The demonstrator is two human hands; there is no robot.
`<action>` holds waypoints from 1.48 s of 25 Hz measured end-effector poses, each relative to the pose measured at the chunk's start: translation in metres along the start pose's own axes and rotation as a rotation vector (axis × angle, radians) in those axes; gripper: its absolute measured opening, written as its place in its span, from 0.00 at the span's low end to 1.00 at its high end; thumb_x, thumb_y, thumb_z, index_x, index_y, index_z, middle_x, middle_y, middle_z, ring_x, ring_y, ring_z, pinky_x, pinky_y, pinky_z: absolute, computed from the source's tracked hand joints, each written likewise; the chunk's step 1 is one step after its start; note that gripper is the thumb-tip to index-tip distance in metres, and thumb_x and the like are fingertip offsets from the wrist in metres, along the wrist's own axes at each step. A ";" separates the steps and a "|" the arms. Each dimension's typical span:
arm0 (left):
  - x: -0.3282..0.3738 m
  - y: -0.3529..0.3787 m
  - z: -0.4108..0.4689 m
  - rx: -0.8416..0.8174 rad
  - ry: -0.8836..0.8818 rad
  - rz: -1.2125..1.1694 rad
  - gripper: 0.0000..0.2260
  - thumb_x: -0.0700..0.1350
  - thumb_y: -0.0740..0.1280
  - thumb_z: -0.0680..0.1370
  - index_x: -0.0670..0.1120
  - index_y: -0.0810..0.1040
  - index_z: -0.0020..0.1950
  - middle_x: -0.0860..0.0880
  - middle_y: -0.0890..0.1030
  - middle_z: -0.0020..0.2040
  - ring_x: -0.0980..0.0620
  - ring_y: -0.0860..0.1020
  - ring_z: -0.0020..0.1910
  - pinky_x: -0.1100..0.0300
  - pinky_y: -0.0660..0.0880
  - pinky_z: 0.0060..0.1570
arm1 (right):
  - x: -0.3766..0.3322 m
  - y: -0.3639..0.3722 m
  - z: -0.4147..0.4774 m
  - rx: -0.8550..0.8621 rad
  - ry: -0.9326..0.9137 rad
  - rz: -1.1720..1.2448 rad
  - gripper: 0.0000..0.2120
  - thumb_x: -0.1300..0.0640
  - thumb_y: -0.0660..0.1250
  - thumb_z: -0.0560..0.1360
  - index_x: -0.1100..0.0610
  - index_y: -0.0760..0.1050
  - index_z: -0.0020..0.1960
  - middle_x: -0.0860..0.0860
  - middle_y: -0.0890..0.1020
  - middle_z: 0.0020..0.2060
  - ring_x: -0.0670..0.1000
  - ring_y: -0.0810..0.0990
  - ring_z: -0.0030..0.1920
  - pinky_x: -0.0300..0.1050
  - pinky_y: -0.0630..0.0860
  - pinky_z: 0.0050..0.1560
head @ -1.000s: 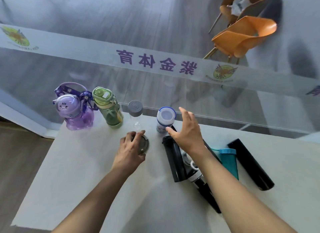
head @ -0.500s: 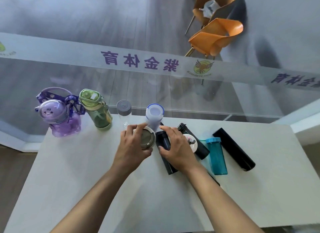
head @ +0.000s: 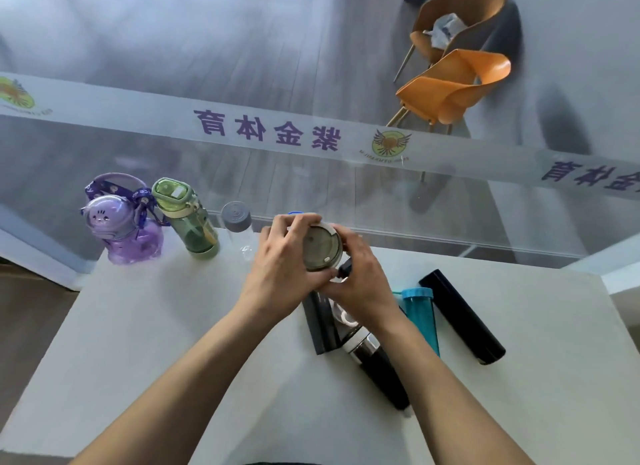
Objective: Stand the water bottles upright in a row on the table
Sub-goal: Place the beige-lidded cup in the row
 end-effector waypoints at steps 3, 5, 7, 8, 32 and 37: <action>0.036 0.012 0.014 0.017 0.020 0.017 0.32 0.54 0.78 0.65 0.57 0.70 0.67 0.53 0.71 0.61 0.50 0.70 0.59 0.62 0.66 0.57 | 0.011 -0.033 0.011 0.024 0.003 0.030 0.36 0.49 0.78 0.63 0.46 0.69 0.69 0.42 0.77 0.60 0.44 0.78 0.59 0.42 0.77 0.55; 0.055 0.027 0.026 -0.024 0.020 -0.014 0.30 0.55 0.76 0.69 0.57 0.69 0.68 0.53 0.72 0.62 0.51 0.70 0.59 0.60 0.67 0.58 | 0.027 -0.053 0.018 0.046 0.036 0.073 0.35 0.51 0.79 0.63 0.44 0.69 0.66 0.42 0.78 0.59 0.44 0.78 0.58 0.47 0.78 0.55; 0.065 0.042 0.040 -0.057 0.020 -0.049 0.25 0.55 0.71 0.74 0.56 0.69 0.69 0.53 0.73 0.64 0.51 0.72 0.61 0.58 0.68 0.59 | 0.047 -0.069 0.026 0.059 0.053 0.102 0.35 0.51 0.81 0.63 0.43 0.69 0.66 0.42 0.78 0.59 0.44 0.79 0.57 0.49 0.79 0.55; 0.065 0.051 0.045 -0.057 0.014 -0.042 0.22 0.55 0.68 0.77 0.54 0.69 0.69 0.52 0.73 0.65 0.49 0.72 0.62 0.56 0.69 0.61 | 0.058 -0.076 0.030 0.062 0.048 0.107 0.36 0.50 0.82 0.63 0.43 0.69 0.66 0.43 0.78 0.59 0.45 0.80 0.57 0.50 0.79 0.56; -0.057 0.240 0.083 -0.917 -0.276 0.280 0.22 0.49 0.54 0.83 0.48 0.63 0.77 0.47 0.61 0.78 0.52 0.55 0.78 0.54 0.54 0.75 | 0.233 -0.077 0.072 -0.014 0.274 0.069 0.40 0.50 0.84 0.63 0.48 0.66 0.68 0.48 0.78 0.59 0.50 0.79 0.58 0.51 0.77 0.62; -0.063 0.237 0.065 -0.907 -0.327 0.253 0.23 0.53 0.53 0.81 0.50 0.65 0.75 0.49 0.62 0.77 0.49 0.57 0.77 0.50 0.58 0.74 | 0.225 -0.059 0.080 -0.059 0.249 0.094 0.38 0.50 0.83 0.63 0.46 0.66 0.66 0.47 0.78 0.59 0.49 0.79 0.59 0.50 0.76 0.63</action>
Point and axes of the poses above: each hand's wrist, its own z-axis towards the middle knuckle, its own y-axis out of the palm, x = y × z, the point moved 5 cm from there along z, towards the middle knuckle
